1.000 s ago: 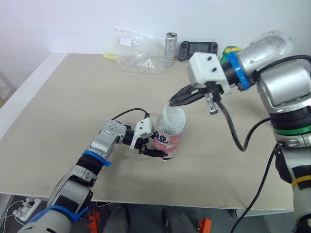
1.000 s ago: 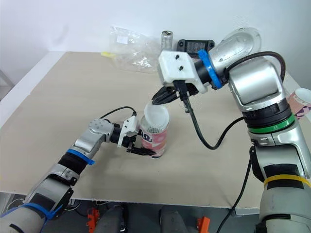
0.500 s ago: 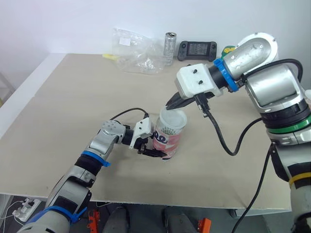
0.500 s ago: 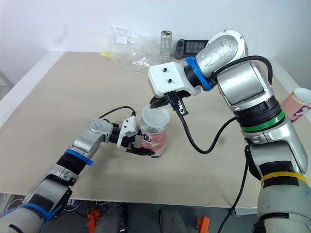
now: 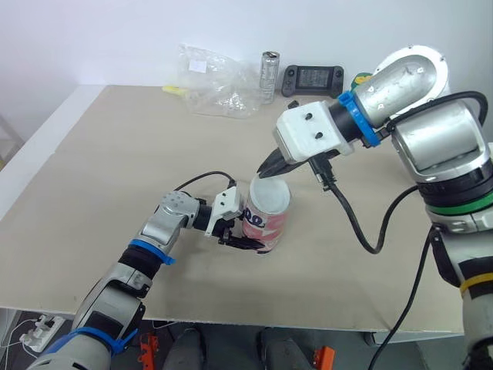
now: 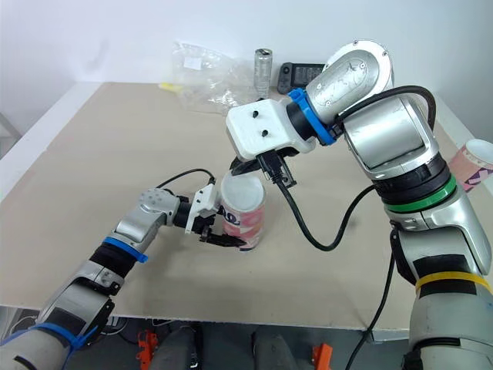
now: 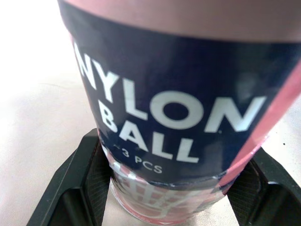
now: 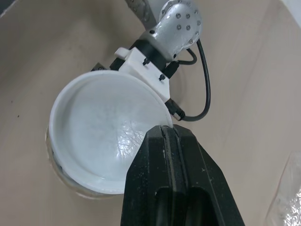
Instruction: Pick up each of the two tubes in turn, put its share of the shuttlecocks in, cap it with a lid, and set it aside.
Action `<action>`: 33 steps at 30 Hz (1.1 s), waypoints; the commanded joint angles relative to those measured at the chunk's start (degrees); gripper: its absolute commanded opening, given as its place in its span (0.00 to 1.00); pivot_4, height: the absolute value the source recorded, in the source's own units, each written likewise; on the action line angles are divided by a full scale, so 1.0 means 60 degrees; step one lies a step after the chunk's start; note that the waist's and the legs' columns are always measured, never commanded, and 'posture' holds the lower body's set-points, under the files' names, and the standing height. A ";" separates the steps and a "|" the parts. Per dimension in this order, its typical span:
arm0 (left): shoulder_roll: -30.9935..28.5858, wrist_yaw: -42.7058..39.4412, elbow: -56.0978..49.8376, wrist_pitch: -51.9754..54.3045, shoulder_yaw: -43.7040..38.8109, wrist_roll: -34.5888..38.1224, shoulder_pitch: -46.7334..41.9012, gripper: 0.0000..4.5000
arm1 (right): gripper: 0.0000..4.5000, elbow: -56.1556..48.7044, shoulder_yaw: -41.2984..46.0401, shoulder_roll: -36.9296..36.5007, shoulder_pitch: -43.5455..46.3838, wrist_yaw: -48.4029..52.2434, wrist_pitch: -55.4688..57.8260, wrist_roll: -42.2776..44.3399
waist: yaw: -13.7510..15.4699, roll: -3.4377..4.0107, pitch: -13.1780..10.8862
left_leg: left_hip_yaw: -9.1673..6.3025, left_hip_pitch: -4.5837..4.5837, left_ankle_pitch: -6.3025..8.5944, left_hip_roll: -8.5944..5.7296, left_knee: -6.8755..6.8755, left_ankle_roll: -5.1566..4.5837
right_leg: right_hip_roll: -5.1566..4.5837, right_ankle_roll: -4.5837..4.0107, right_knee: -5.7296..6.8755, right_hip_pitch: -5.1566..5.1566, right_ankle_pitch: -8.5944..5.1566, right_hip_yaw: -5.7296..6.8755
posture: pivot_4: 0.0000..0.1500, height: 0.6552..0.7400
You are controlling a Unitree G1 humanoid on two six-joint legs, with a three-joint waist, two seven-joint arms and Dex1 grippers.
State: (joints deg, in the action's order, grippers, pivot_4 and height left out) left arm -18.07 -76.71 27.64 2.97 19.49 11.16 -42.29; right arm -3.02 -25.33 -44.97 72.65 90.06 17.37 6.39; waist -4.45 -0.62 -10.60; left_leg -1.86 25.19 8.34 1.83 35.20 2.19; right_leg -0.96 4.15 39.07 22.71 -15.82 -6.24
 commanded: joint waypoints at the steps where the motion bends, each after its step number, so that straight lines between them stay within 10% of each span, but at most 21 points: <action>1: -0.0323 0.0111 0.0350 0.0173 0.0089 -0.0520 0.0192 0.66 | 0.01 -0.0105 -0.0190 -0.0272 0.0088 0.0407 -0.0369 -0.0021 | 0.0000 0.0000 0.0000 | 0.0000 -0.0001 0.0000 0.0000 0.0000 0.0000 | 0.0001 -0.0002 0.0000 0.0001 -0.0001 0.0000 | 1.00 0.99; 33: -0.0366 0.0221 0.0280 0.0261 0.0057 -0.0513 0.0350 0.66 | 0.01 0.0387 -0.0922 -0.0323 0.0560 0.0407 -0.0804 0.0274 | 0.0001 0.0000 0.0000 | 0.0003 0.0001 0.0000 0.0002 -0.0003 0.0000 | 0.0001 -0.0006 0.0001 0.0005 -0.0002 -0.0002 | 1.00 0.99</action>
State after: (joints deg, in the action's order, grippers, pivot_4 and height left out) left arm -18.10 -76.39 27.43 3.03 19.44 11.17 -41.94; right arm 0.24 -31.17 -46.17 75.70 90.12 13.13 8.06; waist -4.45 -0.62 -10.60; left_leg -1.84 25.19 8.34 1.84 35.18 2.19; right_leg -0.96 4.12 39.08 22.74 -15.83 -6.25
